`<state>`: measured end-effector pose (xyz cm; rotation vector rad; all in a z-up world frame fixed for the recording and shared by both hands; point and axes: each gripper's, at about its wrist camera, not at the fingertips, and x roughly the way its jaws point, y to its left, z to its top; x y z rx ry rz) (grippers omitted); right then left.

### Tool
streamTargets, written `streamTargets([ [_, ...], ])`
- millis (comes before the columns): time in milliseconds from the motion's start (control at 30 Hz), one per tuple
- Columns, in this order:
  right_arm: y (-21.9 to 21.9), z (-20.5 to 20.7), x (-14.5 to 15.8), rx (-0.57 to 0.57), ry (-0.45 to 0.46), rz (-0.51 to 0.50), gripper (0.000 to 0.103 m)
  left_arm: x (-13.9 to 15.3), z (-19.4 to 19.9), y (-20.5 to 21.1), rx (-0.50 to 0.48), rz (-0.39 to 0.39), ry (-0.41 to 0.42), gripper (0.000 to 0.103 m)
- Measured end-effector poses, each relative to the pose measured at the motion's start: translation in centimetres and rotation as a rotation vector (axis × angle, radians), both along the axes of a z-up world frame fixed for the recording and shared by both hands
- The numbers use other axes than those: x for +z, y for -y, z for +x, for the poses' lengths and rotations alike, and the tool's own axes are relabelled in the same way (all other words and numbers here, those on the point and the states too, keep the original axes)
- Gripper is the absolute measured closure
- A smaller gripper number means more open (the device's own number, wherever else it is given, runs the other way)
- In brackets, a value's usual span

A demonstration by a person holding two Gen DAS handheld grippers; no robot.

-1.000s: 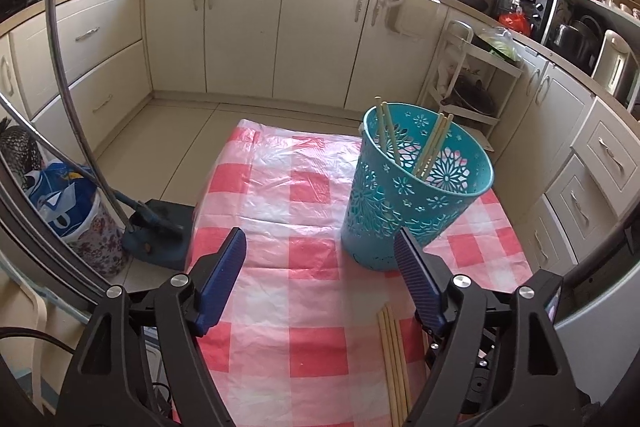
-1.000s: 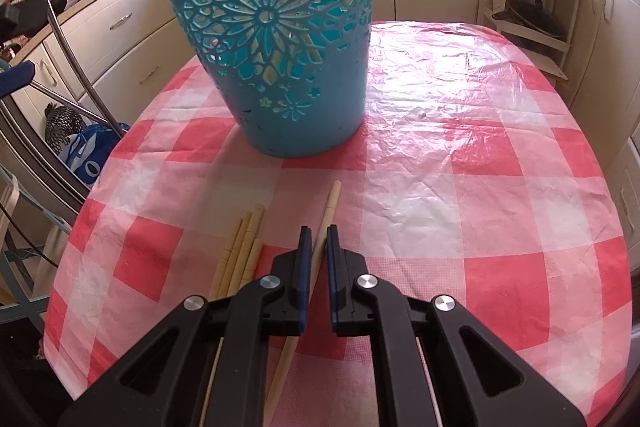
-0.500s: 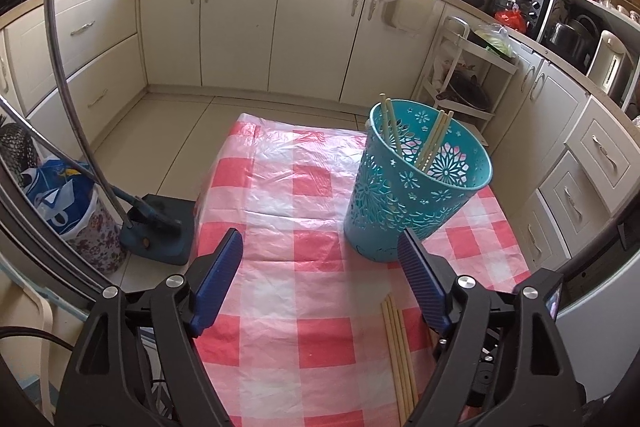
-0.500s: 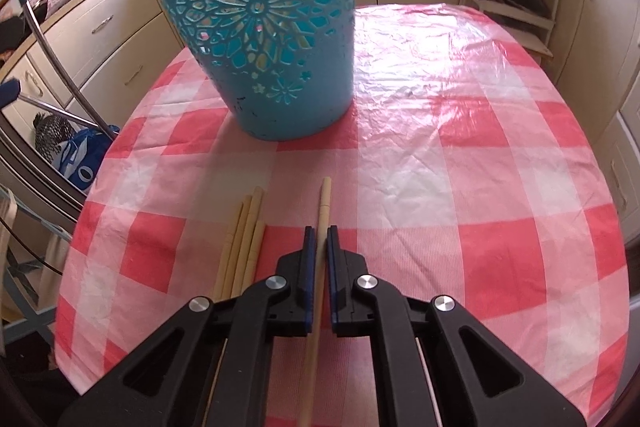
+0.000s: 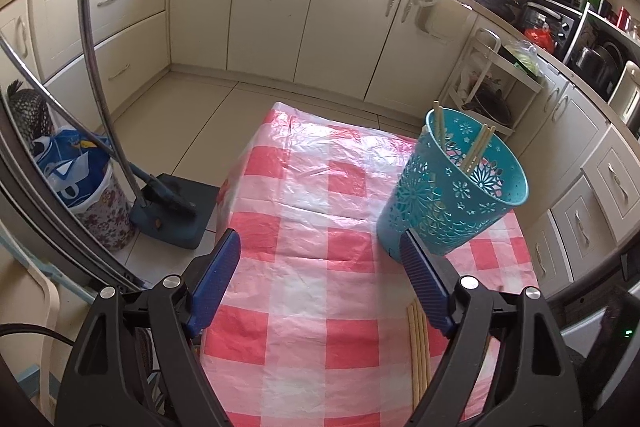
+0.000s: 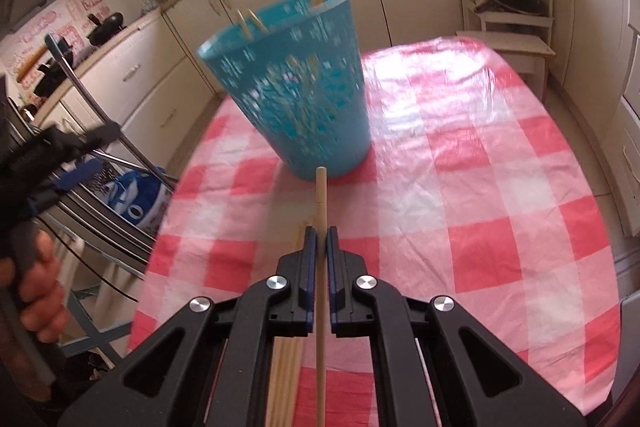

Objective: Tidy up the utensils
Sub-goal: 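Lift the chopstick with the right tool into the teal basket and release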

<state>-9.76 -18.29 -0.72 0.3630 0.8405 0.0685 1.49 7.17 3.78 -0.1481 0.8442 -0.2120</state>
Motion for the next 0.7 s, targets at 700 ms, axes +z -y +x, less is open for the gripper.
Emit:
streamTargets([
  [700,-0.6,0.4,12.6,0.079,0.293,-0.026,0.097,-0.6,0.3,1.1,-0.002,0.049,0.005,0.025],
])
